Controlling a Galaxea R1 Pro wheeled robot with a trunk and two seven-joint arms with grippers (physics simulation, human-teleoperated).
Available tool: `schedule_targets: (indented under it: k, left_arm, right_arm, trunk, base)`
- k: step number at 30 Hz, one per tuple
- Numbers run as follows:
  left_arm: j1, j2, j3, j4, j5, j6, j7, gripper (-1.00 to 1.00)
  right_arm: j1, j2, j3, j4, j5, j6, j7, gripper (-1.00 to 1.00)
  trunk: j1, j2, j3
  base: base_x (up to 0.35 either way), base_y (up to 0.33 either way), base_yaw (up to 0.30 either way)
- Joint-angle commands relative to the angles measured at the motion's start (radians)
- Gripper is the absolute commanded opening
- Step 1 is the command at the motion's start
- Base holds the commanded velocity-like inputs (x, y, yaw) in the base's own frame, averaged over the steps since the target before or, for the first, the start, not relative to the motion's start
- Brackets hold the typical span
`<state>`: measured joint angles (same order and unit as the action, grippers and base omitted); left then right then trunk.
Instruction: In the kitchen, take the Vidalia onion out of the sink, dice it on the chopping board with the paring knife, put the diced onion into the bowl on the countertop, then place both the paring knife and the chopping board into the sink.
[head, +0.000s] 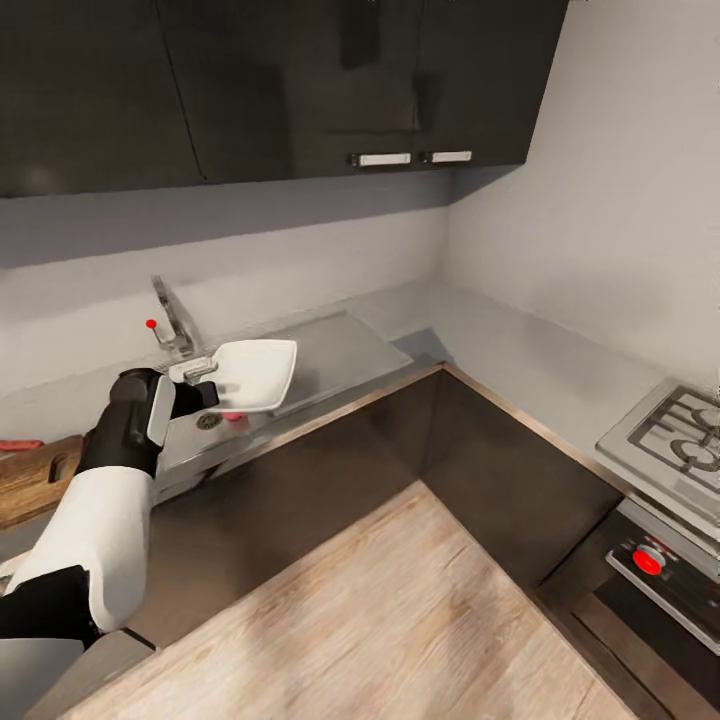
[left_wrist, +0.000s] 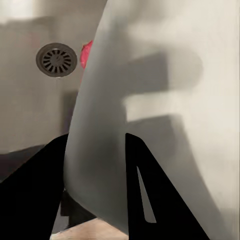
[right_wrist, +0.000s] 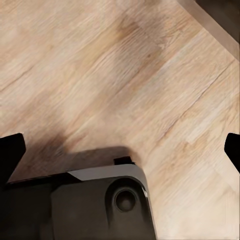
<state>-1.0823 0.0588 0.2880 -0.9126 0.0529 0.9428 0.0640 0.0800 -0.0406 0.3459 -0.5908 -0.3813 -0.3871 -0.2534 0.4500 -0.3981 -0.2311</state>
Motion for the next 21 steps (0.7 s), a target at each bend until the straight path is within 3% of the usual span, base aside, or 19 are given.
schedule_targets:
  k: [1,11,21]
  left_arm:
    - [-0.001,0.01,0.0,0.0,0.012,0.004,0.006,-1.0]
    - [-0.001,0.052,0.004,-0.007,0.012,0.005,0.007,-1.0]
    - [-0.001,0.065,0.002,-0.002,0.014,0.006,0.001,-1.0]
  right_arm:
    - [0.0,-0.001,0.008,-0.001,-0.008,-0.004,-0.007,1.0]
    - [0.0,-0.001,0.007,0.009,-0.008,-0.006,-0.007,1.0]
    - [0.0,-0.002,0.007,0.009,-0.008,-0.006,-0.007,1.0]
  trunk:
    - [0.0,-0.002,-0.002]
    - [0.0,-0.002,-0.002]
    - [0.0,-0.002,-0.002]
  base:
    - [-0.305,0.172,0.083]
    - [-0.254,0.212,0.24]
    - [-0.05,0.292,0.281]
